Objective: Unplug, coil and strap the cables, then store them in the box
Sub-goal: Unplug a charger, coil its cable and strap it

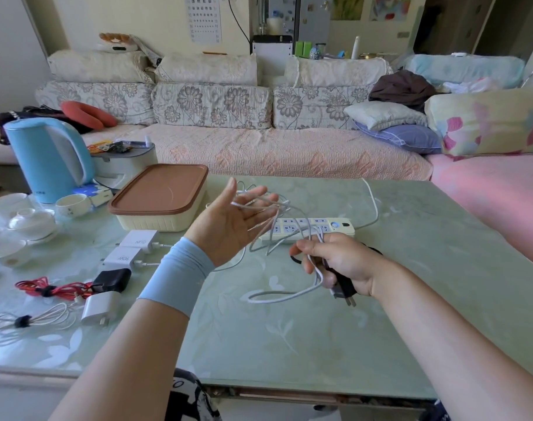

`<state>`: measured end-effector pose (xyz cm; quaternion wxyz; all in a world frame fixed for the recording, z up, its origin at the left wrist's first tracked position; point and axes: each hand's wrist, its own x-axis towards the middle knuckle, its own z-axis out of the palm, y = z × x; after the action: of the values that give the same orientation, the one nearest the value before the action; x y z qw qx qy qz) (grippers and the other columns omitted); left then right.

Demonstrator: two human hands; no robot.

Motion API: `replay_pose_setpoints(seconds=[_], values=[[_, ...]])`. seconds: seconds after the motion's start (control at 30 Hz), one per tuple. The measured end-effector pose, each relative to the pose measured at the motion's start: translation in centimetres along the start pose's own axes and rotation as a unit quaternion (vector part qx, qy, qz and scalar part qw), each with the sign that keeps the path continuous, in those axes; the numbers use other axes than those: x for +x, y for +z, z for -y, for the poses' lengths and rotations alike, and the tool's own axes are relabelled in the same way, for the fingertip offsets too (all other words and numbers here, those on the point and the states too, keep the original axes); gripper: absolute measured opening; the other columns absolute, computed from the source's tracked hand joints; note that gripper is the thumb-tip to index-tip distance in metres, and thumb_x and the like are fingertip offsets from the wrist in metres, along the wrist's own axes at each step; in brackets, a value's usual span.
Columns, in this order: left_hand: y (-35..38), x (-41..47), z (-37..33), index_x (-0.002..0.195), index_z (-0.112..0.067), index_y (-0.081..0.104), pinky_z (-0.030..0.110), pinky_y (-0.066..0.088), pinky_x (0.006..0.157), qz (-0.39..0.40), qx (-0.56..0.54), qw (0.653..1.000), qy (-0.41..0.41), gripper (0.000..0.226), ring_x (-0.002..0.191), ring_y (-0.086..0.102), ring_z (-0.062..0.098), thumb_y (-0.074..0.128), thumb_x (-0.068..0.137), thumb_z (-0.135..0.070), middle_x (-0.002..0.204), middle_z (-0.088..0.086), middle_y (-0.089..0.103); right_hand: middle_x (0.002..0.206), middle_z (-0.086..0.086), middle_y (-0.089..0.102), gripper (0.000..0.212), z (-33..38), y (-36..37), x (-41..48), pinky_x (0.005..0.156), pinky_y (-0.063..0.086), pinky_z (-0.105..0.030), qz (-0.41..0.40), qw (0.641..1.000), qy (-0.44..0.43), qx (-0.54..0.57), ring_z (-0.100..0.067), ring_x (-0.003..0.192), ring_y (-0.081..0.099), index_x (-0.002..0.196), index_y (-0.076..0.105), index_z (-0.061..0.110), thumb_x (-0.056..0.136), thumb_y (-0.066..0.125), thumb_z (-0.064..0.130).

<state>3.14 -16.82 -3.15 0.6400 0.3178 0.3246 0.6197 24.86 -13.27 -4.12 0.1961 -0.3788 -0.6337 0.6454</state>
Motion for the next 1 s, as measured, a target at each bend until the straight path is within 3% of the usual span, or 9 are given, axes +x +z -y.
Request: replay_pose_setpoints(seconds=[0.17, 0.33, 0.43, 0.53, 0.67, 0.77, 0.83, 0.9, 1.0], values=[[1.1, 0.7, 0.4, 0.078, -0.016, 0.05, 0.04, 0.046, 0.099, -0.075, -0.06, 0.993, 0.068, 0.038, 0.104, 0.066, 0.029, 0.029, 0.106, -0.032, 0.088, 0.005, 0.071, 0.053, 0.001, 0.059, 0.019, -0.3, 0.0, 0.4, 0.039, 0.029, -0.018, -0.003, 0.994, -0.014, -0.108, -0.013, 0.04, 0.036, 0.08, 0.068, 0.009, 0.095, 0.062, 0.019], [0.2, 1.3, 0.2, 0.072, -0.014, 0.043, 0.048, 0.052, 0.089, -0.202, -0.13, 0.966, 0.097, 0.04, 0.054, 0.064, 0.023, 0.027, 0.107, -0.027, 0.043, -0.002, 0.037, 0.065, 0.004, 0.065, 0.014, -0.8, -0.2, 0.2, 0.046, 0.029, -0.022, 0.105, 0.932, 0.075, -0.34, -0.012, 0.052, 0.04, 0.073, 0.065, 0.023, 0.077, 0.077, 0.018], [-1.4, 1.2, -0.2, 0.07, -0.016, 0.042, 0.045, 0.058, 0.075, -0.264, -0.118, 0.951, 0.109, 0.041, 0.04, 0.04, 0.014, 0.027, 0.106, -0.028, 0.041, -0.004, 0.033, 0.092, -0.003, 0.077, 0.018, -1.3, -0.3, 0.6, 0.046, 0.028, -0.023, 0.095, 0.939, 0.074, -0.323, -0.014, 0.058, 0.04, 0.08, 0.052, 0.02, 0.083, 0.066, 0.009], [-2.2, 1.2, -0.4, 0.07, -0.015, 0.04, 0.042, 0.059, 0.067, -0.297, -0.057, 0.945, 0.123, 0.039, 0.038, 0.032, 0.013, 0.029, 0.106, -0.026, 0.04, -0.004, 0.033, 0.096, -0.001, 0.077, 0.016, -1.0, -0.3, 0.6, 0.046, 0.03, -0.022, 0.11, 0.953, 0.071, -0.274, -0.011, 0.065, 0.047, 0.086, 0.05, 0.018, 0.092, 0.057, 0.004], [-2.1, 0.4, -0.6, 0.07, -0.012, 0.047, 0.04, 0.057, 0.068, -0.335, 0.099, 0.928, 0.128, 0.042, 0.053, 0.051, 0.02, 0.031, 0.104, -0.03, 0.051, 0.002, 0.056, 0.059, 0.004, 0.063, 0.008, -1.5, -0.3, 1.0, 0.047, 0.033, -0.023, 0.06, 0.966, 0.047, -0.247, -0.011, 0.063, 0.06, 0.097, 0.065, 0.017, 0.098, 0.058, 0.019], [-2.6, -0.5, -0.9, 0.082, -0.009, 0.066, 0.034, 0.051, 0.07, -0.303, 0.305, 0.902, -0.032, 0.075, 0.068, 0.062, 0.024, 0.015, 0.097, -0.062, 0.082, 0.005, 0.074, 0.047, 0.006, 0.04, 0.015, -1.9, -0.5, 1.1, 0.044, 0.036, -0.024, -0.015, 0.974, 0.005, -0.225, -0.025, 0.068, 0.064, 0.093, 0.069, 0.02, 0.1, 0.055, 0.021], [-1.9, -1.4, -1.3, 0.09, -0.007, 0.071, 0.024, 0.04, 0.055, -0.25, 0.403, 0.864, -0.167, 0.095, 0.062, 0.063, 0.025, 0.004, 0.089, -0.075, 0.087, 0.006, 0.076, 0.055, -0.006, 0.047, 0.024, -1.9, -0.5, 1.1, 0.043, 0.035, -0.026, -0.032, 0.977, -0.012, -0.209, -0.025, 0.06, 0.065, 0.082, 0.069, 0.023, 0.101, 0.054, 0.02], [-0.6, -2.1, -1.6, 0.085, -0.004, 0.073, 0.02, 0.034, 0.045, -0.225, 0.524, 0.785, -0.243, 0.095, 0.048, 0.059, 0.024, 0.01, 0.089, -0.075, 0.078, 0.007, 0.076, 0.064, -0.014, 0.052, 0.031, -2.0, -0.5, 1.2, 0.043, 0.035, -0.026, -0.04, 0.979, -0.02, -0.197, -0.022, 0.052, 0.064, 0.073, 0.067, 0.024, 0.101, 0.053, 0.018], [0.6, -2.1, -2.0, 0.057, -0.01, 0.07, 0.026, 0.049, 0.063, -0.266, 0.646, 0.694, -0.172, 0.084, 0.05, 0.058, 0.023, 0.026, 0.086, -0.076, 0.057, 0.002, 0.07, 0.051, -0.001, 0.047, 0.033, -1.8, -0.5, 1.3, 0.045, 0.037, -0.026, -0.049, 0.976, -0.031, -0.208, -0.029, 0.053, 0.061, 0.072, 0.071, 0.026, 0.1, 0.055, 0.02]])
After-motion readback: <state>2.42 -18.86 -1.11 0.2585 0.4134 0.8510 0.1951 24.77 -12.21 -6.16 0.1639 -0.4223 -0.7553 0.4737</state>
